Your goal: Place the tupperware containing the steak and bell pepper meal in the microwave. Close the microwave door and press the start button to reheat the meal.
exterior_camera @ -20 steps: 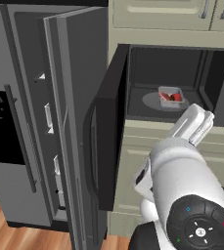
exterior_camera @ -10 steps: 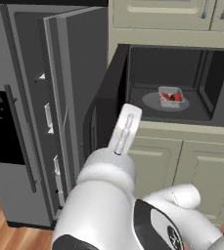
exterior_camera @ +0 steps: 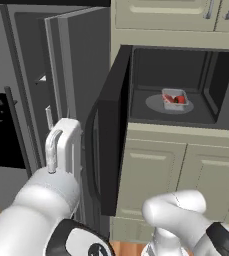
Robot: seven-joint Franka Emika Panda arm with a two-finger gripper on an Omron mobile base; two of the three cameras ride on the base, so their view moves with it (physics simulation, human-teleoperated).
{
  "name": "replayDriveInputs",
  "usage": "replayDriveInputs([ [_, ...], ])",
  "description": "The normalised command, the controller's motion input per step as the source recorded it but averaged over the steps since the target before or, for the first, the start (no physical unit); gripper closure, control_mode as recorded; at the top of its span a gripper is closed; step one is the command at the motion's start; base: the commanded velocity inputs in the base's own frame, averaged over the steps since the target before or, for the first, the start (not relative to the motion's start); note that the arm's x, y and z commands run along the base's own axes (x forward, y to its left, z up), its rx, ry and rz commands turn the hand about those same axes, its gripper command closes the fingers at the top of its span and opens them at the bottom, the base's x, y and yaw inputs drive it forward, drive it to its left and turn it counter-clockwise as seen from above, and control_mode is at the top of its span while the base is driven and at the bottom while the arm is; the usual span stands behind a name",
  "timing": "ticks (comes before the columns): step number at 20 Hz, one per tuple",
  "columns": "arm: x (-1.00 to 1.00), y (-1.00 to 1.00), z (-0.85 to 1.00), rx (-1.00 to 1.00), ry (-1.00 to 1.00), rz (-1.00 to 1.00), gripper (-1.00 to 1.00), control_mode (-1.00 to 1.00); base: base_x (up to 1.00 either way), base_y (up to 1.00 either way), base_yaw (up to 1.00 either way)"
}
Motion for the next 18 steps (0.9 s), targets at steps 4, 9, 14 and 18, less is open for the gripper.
replayDriveInputs([
  [4, 0.44, 0.32, -0.21, -0.11, 0.02, -0.01, -1.00, -1.00, 0.00, 0.00, 0.00],
  [9, 0.51, 0.17, -0.15, -0.10, 0.01, -0.03, -1.00, -1.00, 0.00, 0.00, 0.00],
  [14, 0.49, 0.06, -0.13, -0.09, 0.00, -0.04, -1.00, -1.00, 0.00, 0.00, 0.00],
  [18, 0.51, 0.04, -0.17, -0.10, 0.01, -0.04, -1.00, -1.00, 0.00, 0.00, 0.00],
])
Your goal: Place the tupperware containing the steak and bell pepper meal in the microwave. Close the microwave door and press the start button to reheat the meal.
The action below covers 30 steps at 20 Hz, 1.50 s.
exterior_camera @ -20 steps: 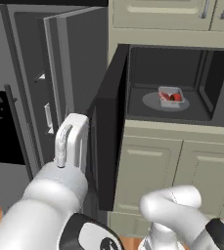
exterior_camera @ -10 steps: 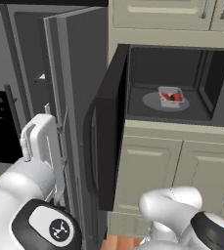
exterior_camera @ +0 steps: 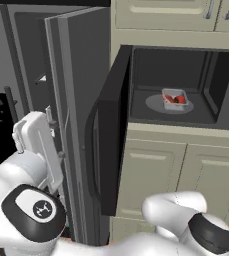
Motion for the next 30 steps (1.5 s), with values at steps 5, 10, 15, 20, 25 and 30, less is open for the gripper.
replayDriveInputs([
  [5, 0.59, 0.03, -0.17, -0.12, 0.03, -0.07, -1.00, -1.00, 0.00, 0.00, 0.00],
  [10, 0.61, 0.01, -0.11, -0.11, 0.04, -0.12, -1.00, -1.00, 0.00, 0.00, 0.00],
  [15, 0.57, 0.00, -0.03, -0.07, 0.05, -0.20, -1.00, -1.00, 0.00, 0.00, 0.00],
  [20, -0.04, -0.45, -0.02, -0.02, 0.02, -0.34, -1.00, -1.00, 0.00, 0.00, 0.00],
  [25, -0.37, -0.91, -0.01, 0.00, 0.00, -0.33, -1.00, -1.00, 0.00, 0.00, 0.00],
  [30, -0.53, -1.00, 0.00, 0.00, -0.04, -0.23, -1.00, -1.00, 0.00, 0.00, 0.00],
])
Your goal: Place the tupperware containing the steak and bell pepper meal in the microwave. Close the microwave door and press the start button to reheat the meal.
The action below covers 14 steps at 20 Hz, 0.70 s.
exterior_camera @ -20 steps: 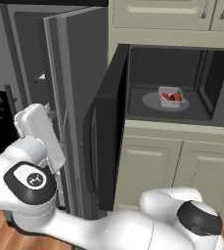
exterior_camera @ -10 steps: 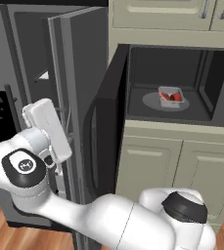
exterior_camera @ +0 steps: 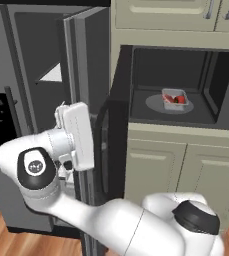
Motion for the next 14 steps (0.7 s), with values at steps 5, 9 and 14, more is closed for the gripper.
replayDriveInputs([
  [5, -0.60, -1.00, 0.00, 0.03, -0.06, -0.15, -1.00, -1.00, 0.00, 0.00, 0.00],
  [9, -0.67, -1.00, 0.00, 0.05, -0.06, -0.12, -1.00, -1.00, 0.00, 0.00, 0.00],
  [14, -0.36, -0.98, 0.00, 0.06, -0.06, -0.07, -1.00, -1.00, 0.00, 0.00, 0.00],
])
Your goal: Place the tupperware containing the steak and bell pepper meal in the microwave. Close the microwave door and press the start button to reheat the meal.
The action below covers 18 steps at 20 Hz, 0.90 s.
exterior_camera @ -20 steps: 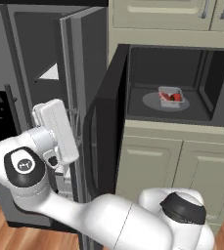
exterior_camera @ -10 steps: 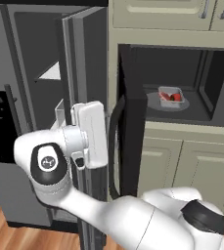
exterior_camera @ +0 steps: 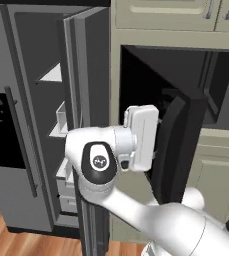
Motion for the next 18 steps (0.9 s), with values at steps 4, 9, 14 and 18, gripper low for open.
replayDriveInputs([
  [4, 0.00, -0.90, 0.00, 0.06, -0.05, 0.00, -1.00, -1.00, 0.00, 0.00, 0.00],
  [9, 0.00, -0.87, -0.04, 0.01, -0.02, 0.00, -1.00, -1.00, 0.00, 0.00, 0.00],
  [14, 0.09, -0.84, -0.16, 0.00, 0.00, 0.01, -1.00, -1.00, 0.00, 0.00, 0.00],
  [18, 0.24, -0.82, -0.20, 0.00, 0.00, 0.01, -1.00, -1.00, 0.00, 0.00, 0.00],
])
